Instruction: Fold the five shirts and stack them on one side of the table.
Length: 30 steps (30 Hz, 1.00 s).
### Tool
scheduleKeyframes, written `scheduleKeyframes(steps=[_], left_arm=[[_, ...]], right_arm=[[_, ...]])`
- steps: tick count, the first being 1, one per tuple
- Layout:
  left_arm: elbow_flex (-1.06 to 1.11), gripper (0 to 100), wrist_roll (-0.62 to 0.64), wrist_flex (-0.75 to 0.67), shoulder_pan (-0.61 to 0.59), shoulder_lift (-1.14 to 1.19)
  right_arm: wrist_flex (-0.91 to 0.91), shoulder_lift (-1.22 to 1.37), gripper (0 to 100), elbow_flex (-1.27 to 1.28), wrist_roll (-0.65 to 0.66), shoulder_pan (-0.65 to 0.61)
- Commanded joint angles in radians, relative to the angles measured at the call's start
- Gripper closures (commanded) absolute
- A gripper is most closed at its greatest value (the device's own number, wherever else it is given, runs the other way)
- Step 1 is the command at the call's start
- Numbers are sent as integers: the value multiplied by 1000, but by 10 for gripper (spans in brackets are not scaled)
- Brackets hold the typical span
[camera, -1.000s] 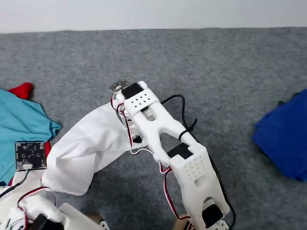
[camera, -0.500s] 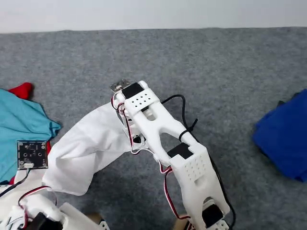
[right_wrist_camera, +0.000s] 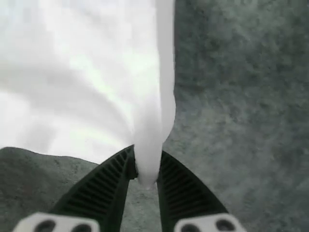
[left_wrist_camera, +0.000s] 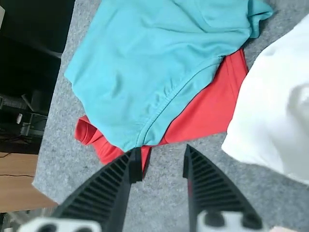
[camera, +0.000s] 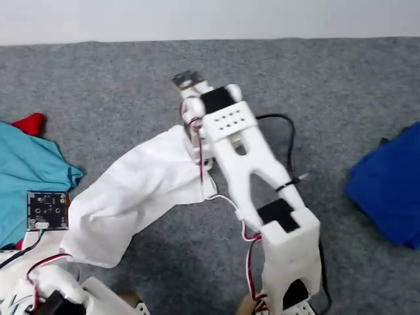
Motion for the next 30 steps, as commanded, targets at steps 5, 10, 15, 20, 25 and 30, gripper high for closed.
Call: scheduleKeyframes(steps=[5, 10, 15, 20, 25, 30], left_arm=[[-45, 848, 155, -17, 127, 3], [-42, 848, 201, -17, 318, 18], [-54, 848, 206, -23, 446, 201], [-171, 848, 206, -6, 568, 479], [-306, 848, 206, 100, 835, 730], [-338, 848, 204, 132, 1017, 864]], right_arm=[[41, -124, 988, -52, 41, 99], [41, -166, 989, -52, 43, 173], [41, -176, 989, -52, 40, 255], [44, -171, 989, -52, 40, 262], [44, -171, 989, -49, 40, 243], [54, -171, 989, -48, 40, 249]])
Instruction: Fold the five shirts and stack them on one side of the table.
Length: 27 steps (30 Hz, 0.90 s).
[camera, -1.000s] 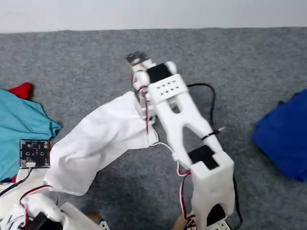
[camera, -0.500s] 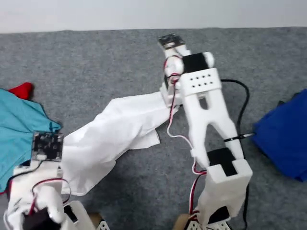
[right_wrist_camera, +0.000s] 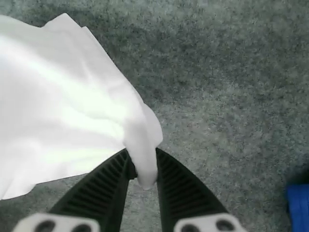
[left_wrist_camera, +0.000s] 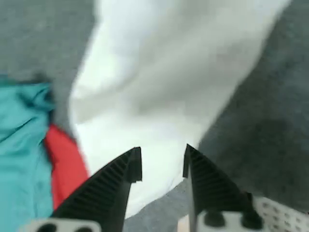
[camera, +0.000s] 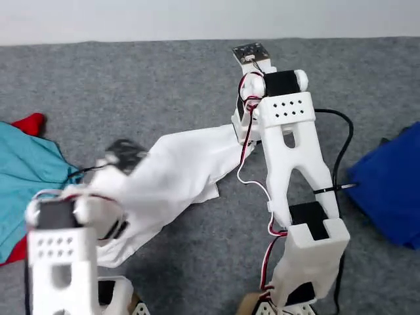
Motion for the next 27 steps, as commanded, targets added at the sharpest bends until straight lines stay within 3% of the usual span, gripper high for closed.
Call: scheduleKeyframes(steps=[1, 5, 10, 16, 21, 27], left_arm=[[-54, 845, 2, 17, 114, 71], [-56, 815, -54, 17, 172, 132], [-41, 804, -132, -18, 163, 284], [-68, 805, -181, -213, 26, 566], [-318, 805, -207, -276, -83, 756], [-727, 805, -206, -269, -87, 924]], right_arm=[[33, -65, 989, -48, 5, 2], [54, -65, 989, -48, 5, 2], [50, -64, 989, -48, 3, 4], [51, -67, 989, -48, 3, 5], [54, -70, 989, -48, 3, 33], [54, -67, 989, -48, 3, 59]])
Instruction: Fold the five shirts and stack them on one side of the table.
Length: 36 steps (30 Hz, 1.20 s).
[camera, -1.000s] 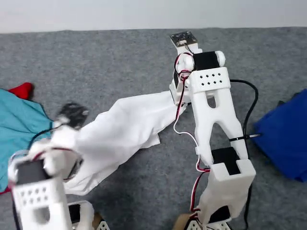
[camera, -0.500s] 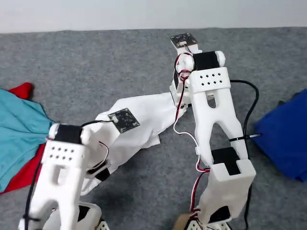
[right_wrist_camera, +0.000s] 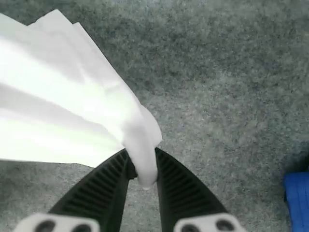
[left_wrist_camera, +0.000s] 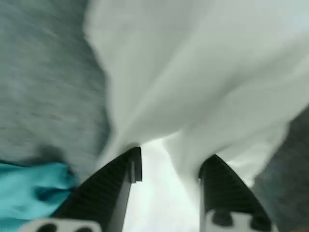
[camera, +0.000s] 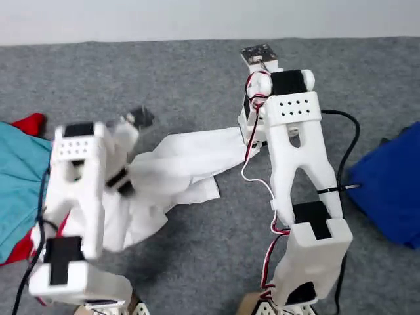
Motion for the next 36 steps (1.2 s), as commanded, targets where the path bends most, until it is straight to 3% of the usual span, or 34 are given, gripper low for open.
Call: scheduleKeyframes(steps=[1, 7, 11, 16, 25, 32, 36], left_arm=[[-277, 805, -6, -11, 8, 60], [-565, 805, 32, 106, 18, 138], [-725, 805, 31, 324, 20, 140], [-704, 805, 5, 321, -18, 66], [-268, 804, -149, 321, 18, -192], [65, 805, -155, 315, 123, -302], [185, 805, -155, 216, 181, -310]], right_arm=[[25, -67, 989, -48, 3, 18], [25, -65, 989, -48, 3, 21], [21, -65, 989, -48, 3, 21], [18, -64, 989, -48, 3, 21], [18, -62, 989, -46, 3, 38], [22, -62, 989, -46, 3, 76], [24, -62, 989, -46, 3, 73]])
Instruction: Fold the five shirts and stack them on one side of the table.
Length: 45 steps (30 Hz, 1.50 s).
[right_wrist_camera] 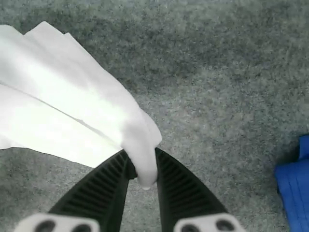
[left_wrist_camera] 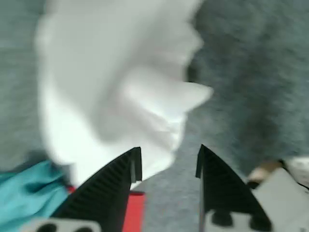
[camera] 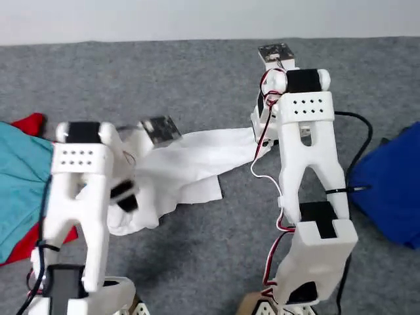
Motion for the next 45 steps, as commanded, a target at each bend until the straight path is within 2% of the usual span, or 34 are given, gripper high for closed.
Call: scheduleKeyframes(steps=[1, 9, 16, 20, 26, 28, 32, 34, 38, 40, 43, 45], left_arm=[[74, 805, -9, -97, 48, -44], [291, 801, -9, -333, 152, -43], [424, 801, -9, -543, 155, -41], [452, 808, -9, -609, 153, -41], [449, 979, -11, -666, 107, -41], [447, 998, -11, -671, 91, -44], [394, 998, -9, -637, 63, -52], [286, 998, -6, -551, 51, -52], [-61, 998, 21, -334, 28, -52], [-251, 998, 115, -256, 29, -52], [-506, 998, 328, -164, 43, -51], [-644, 998, 414, -121, 55, -48]], right_arm=[[24, -62, 989, -46, 3, 13], [25, -62, 989, -46, 2, 13], [25, -62, 989, -46, 2, 13], [25, -62, 989, -46, 2, 13], [27, -62, 989, -46, 3, 18], [27, -64, 989, -46, 3, 19], [27, -71, 989, -46, 5, 19], [28, -74, 989, -48, 5, 21], [41, -136, 989, -52, 8, 27], [41, -189, 989, -52, 9, 27], [41, -274, 989, -49, 9, 27], [41, -325, 989, -48, 9, 27]])
